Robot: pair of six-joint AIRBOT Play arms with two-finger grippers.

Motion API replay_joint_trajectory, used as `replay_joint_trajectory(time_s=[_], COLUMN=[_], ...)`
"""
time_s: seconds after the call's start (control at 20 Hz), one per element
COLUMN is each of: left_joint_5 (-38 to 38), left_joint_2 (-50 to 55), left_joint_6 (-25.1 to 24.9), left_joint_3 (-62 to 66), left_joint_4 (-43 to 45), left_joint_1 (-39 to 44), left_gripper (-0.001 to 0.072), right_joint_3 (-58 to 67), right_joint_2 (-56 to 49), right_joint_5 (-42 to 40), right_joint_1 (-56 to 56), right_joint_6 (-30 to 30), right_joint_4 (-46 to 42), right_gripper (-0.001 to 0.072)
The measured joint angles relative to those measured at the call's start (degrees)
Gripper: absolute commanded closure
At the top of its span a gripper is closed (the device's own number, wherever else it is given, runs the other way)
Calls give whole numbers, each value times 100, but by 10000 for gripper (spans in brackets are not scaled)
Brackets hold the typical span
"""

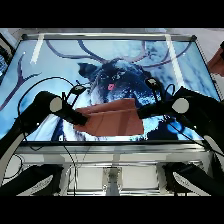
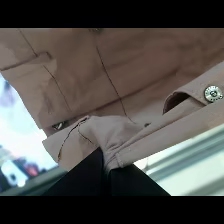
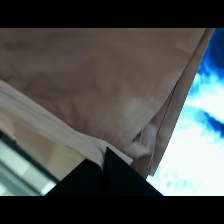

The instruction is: Fold the clothes and pants, and hang the long-sleeved shirts on hangers.

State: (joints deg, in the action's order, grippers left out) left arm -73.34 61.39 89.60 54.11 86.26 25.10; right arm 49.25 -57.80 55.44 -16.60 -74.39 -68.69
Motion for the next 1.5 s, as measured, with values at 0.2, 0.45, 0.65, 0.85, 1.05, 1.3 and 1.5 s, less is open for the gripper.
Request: replay_joint_trajectory(time_s=[0.2,0.45,0.65,0.85,1.05,1.3,1.5], left_joint_5=[1043,2422,3121,3475,3574,3305,2485], left_joint_2=[332,1040,1416,1480,1298,752,413], left_joint_6=[72,109,133,129,109,127,133], left_joint_3=[-4,-7,-7,-2,-2,-2,-2], left_joint_4=[52,109,195,568,837,940,968], left_joint_1=[-308,-404,-422,-422,-422,-481,-518], left_gripper=[677,667,349,339,339,340,339], right_joint_3=[96,129,238,616,1137,1401,1346], right_joint_2=[-761,-1484,-1718,-1784,-1801,-1814,-1858], right_joint_5=[-1095,-2011,-2494,-2671,-1947,-9,710], right_joint_1=[0,2,15,151,437,595,625], right_joint_6=[-11,-17,-20,-20,-181,299,599], right_joint_4=[131,332,319,107,4,153,417], right_gripper=[701,631,484,283,127,127,127])
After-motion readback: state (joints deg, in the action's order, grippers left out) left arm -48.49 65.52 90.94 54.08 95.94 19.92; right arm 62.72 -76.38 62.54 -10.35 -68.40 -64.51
